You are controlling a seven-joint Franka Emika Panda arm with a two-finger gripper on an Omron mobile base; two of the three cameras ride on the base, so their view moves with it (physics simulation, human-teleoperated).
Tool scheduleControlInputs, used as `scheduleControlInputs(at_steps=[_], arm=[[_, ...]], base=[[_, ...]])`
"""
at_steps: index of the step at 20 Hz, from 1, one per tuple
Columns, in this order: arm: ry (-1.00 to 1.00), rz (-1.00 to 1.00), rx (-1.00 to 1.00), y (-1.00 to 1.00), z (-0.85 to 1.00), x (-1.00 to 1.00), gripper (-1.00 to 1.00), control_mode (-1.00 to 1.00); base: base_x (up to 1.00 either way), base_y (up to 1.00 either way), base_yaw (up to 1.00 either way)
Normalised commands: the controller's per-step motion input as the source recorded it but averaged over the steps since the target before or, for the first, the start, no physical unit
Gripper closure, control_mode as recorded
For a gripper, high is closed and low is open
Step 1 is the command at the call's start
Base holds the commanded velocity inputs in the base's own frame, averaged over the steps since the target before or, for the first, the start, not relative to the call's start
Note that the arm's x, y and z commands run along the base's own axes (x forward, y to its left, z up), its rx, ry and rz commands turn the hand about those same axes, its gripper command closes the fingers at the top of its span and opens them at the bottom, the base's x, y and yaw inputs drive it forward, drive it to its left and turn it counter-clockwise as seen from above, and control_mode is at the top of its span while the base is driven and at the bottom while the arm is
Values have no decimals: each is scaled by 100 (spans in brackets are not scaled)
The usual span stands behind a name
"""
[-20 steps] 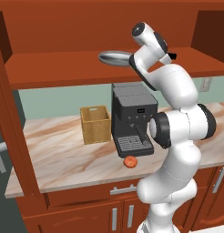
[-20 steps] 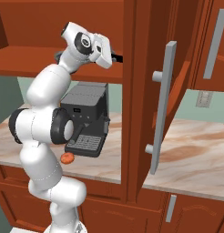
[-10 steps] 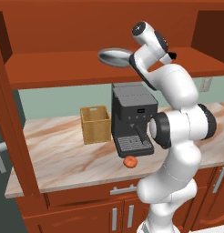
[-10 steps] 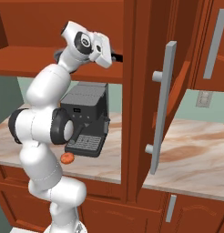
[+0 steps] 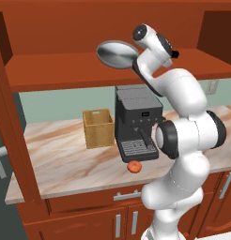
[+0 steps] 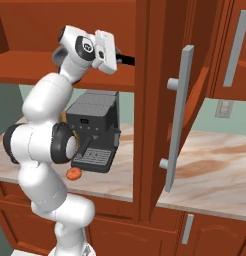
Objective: Pick the pan from the cabinet and place it on the stove. Then turn on the stove burner for the pan.
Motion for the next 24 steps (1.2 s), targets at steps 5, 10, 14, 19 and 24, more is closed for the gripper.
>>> scheduleControlInputs(at_steps=[5,10,14,19,24], arm=[[-22,0,0,15,0,-18,100,-100],[-16,-1,0,9,0,-45,100,-100],[-13,-1,0,2,0,-66,100,-100],[-14,0,1,0,0,-68,100,-100],[-11,-1,0,0,12,-68,100,-100]], base=[[0,0,0],[0,0,0],[0,0,0],[0,0,0],[0,0,0]])
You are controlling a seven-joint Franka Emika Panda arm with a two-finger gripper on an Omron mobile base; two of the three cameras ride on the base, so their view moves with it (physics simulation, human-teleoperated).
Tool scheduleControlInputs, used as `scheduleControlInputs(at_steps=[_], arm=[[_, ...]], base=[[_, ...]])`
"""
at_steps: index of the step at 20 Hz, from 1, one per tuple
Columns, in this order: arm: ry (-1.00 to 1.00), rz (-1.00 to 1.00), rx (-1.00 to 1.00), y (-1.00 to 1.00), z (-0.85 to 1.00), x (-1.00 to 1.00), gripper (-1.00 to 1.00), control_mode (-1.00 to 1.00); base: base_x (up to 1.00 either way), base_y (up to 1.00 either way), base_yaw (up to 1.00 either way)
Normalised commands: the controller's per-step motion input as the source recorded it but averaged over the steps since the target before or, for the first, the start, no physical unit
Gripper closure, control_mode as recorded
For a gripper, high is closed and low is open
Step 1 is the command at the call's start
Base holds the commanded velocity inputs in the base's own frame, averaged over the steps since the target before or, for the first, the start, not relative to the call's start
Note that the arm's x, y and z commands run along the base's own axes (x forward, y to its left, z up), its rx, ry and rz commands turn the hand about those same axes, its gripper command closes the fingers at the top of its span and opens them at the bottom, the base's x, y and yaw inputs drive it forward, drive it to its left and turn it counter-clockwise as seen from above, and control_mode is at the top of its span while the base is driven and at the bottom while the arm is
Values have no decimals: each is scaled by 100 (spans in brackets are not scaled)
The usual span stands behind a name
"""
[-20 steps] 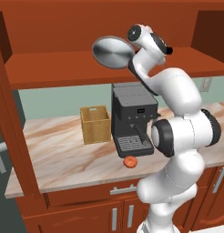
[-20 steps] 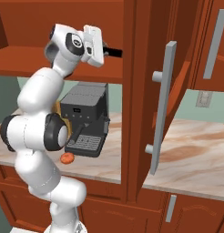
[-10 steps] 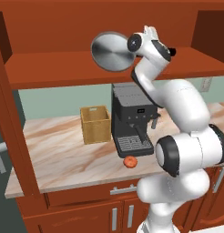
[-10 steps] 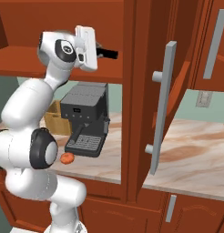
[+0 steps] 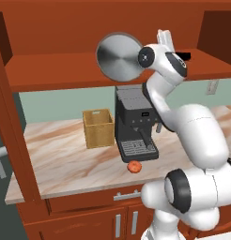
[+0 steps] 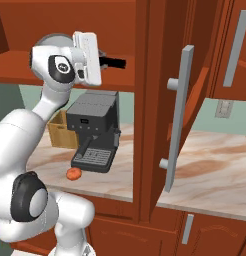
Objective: Pick the pan from the cabinet and place it on the stove. Then turn on the stove burner for the pan.
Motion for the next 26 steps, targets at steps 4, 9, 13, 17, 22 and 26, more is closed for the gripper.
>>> scheduleControlInputs(at_steps=[4,9,13,17,22,26], arm=[[-6,-1,0,0,6,-68,100,-100],[-1,-1,0,4,3,-55,100,-100],[-1,-1,0,2,0,-46,100,-100],[-1,-1,0,3,0,-43,100,-100],[-1,-1,0,6,0,-36,100,-100],[0,0,-1,23,0,-13,100,-100]], base=[[0,0,0],[0,0,0],[0,0,0],[0,0,0],[0,0,0],[0,0,0]])
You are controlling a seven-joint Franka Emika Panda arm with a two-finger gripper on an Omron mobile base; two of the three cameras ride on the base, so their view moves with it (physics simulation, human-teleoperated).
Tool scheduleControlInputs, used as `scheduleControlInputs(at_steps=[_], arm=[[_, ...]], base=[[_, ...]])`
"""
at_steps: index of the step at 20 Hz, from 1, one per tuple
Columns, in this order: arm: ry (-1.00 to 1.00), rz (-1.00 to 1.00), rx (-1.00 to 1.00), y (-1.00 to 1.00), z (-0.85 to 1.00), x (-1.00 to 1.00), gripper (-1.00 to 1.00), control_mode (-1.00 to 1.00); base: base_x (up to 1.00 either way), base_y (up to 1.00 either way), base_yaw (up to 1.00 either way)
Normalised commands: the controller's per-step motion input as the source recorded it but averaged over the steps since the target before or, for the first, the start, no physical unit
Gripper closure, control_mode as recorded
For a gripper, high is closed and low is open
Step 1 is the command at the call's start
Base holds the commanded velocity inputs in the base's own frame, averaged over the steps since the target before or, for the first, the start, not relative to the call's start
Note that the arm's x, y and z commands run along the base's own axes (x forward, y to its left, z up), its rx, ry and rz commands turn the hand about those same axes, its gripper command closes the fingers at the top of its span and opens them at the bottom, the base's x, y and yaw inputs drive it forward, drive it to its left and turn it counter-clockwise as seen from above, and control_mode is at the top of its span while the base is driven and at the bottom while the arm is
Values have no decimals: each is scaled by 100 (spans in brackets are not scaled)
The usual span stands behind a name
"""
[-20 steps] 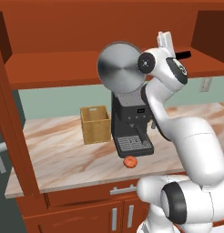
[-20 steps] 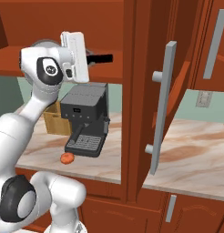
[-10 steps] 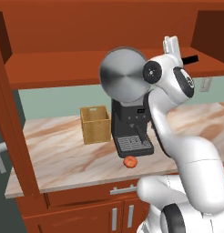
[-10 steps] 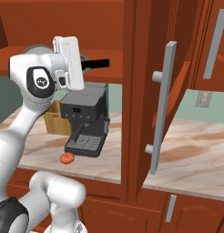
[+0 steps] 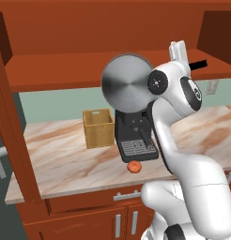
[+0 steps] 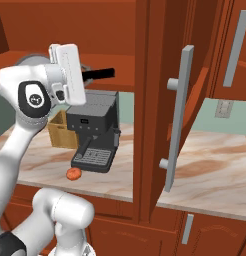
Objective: Pick the pan from the cabinet and place it on the stove. Then turn on the stove burner for the pan.
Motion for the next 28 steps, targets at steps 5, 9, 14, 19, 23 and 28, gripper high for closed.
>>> scheduleControlInputs(at_steps=[5,9,14,19,23,28], arm=[[0,0,0,8,0,-12,100,-100],[0,0,0,0,0,-13,100,-100],[0,0,0,0,0,-19,100,-100],[0,0,0,0,0,-30,100,-100],[0,-2,0,0,0,-39,100,-100],[0,-2,0,0,0,-25,100,-100]], base=[[0,0,0],[0,0,0],[0,0,0],[0,0,0],[0,0,0],[0,0,0]])
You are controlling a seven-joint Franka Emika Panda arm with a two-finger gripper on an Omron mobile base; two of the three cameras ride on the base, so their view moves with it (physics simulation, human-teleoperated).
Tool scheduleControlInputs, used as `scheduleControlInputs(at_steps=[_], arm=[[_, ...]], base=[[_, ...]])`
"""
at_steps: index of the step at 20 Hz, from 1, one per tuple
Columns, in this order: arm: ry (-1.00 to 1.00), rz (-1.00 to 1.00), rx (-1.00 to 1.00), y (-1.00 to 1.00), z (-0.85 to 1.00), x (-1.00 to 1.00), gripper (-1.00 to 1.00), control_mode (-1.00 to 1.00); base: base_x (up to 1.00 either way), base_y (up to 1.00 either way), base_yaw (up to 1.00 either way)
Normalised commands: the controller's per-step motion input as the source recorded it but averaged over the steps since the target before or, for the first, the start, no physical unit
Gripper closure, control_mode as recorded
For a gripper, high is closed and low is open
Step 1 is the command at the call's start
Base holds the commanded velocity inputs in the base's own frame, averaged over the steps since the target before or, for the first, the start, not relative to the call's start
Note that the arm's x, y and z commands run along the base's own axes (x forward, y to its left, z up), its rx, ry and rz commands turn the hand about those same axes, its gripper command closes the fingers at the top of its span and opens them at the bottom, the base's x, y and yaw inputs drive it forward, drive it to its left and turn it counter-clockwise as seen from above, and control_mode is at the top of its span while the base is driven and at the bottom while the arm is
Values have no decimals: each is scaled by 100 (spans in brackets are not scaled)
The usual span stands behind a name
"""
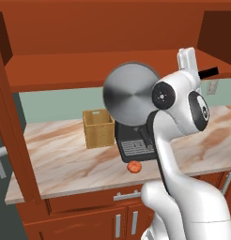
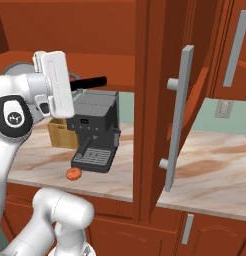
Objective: Pick the pan from the cabinet and place it on the stove. Then turn on the stove burner for the pan.
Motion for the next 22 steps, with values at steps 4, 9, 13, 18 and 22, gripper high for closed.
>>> scheduleControlInputs(at_steps=[4,9,13,18,22], arm=[[0,0,0,0,0,0,100,-100],[0,0,0,0,-1,-6,100,-100],[-1,0,0,0,-4,-8,100,100],[0,0,0,0,0,0,100,100],[0,0,0,0,0,0,100,100]], base=[[0,0,0],[0,0,0],[-35,1,0],[-54,0,0],[-55,0,0]])
